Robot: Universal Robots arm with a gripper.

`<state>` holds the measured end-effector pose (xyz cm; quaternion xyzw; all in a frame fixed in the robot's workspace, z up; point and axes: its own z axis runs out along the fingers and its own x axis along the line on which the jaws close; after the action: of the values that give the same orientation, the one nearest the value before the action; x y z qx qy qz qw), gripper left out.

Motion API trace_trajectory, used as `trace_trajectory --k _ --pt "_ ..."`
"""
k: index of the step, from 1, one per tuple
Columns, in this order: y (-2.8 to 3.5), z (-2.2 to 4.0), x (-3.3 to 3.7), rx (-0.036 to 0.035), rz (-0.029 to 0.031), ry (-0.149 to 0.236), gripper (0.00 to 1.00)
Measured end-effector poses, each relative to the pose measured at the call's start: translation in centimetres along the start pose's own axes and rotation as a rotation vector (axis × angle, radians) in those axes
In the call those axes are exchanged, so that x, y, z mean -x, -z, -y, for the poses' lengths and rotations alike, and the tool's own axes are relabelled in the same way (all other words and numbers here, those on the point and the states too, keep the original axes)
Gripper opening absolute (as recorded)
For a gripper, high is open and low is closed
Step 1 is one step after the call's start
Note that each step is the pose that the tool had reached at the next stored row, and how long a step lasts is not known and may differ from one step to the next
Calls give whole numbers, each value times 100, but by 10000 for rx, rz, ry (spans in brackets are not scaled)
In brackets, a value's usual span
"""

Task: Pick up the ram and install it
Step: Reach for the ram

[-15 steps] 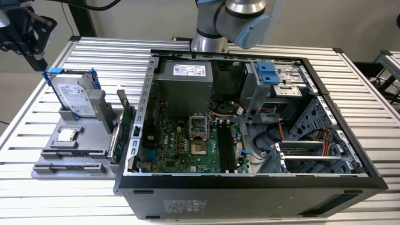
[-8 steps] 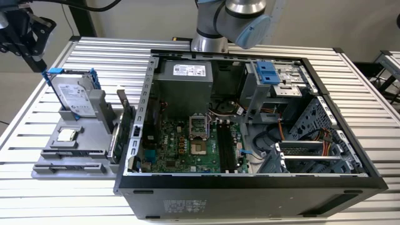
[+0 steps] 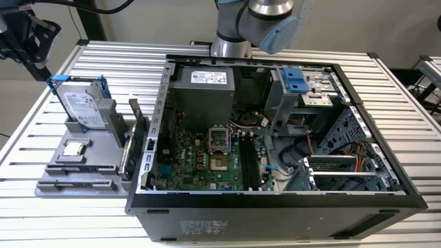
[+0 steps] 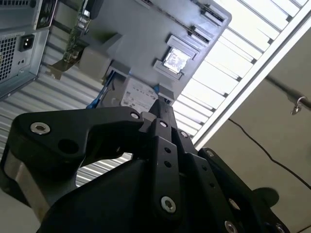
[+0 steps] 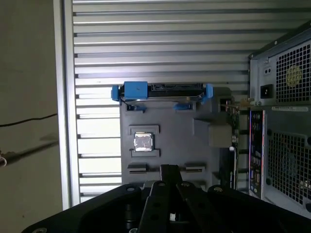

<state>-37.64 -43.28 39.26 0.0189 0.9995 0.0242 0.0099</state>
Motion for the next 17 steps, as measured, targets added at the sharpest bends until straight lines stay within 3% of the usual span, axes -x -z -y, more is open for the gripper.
trace_trajectory --k 17 --pt "3 82 3 1 1 0 0"
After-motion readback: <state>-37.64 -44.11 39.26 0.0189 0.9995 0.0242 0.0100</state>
